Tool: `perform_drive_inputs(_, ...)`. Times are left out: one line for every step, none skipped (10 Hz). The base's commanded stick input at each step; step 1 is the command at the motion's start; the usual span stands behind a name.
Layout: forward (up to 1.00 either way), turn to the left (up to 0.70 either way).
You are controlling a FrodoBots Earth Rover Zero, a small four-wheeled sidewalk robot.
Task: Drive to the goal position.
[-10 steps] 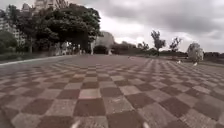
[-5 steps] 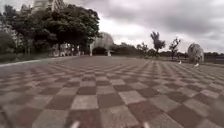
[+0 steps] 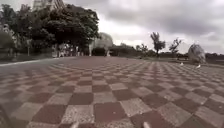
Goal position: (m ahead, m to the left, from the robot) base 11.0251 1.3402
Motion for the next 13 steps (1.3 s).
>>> perform_drive_inputs(0.50, 0.00)
perform_drive_inputs(0.50, 0.01)
perform_drive_inputs(0.50, 0.02)
perform_drive_inputs(0.50, 0.00)
perform_drive_inputs(0.50, 0.00)
perform_drive_inputs(0.50, 0.00)
perform_drive_inputs(0.50, 0.06)
perform_drive_inputs(0.50, 0.34)
perform_drive_inputs(0.50, 0.50)
perform_drive_inputs(0.50, 0.05)
perform_drive_inputs(0.50, 0.00)
perform_drive_inputs(0.50, 0.00)
perform_drive_inputs(0.50, 0.00)
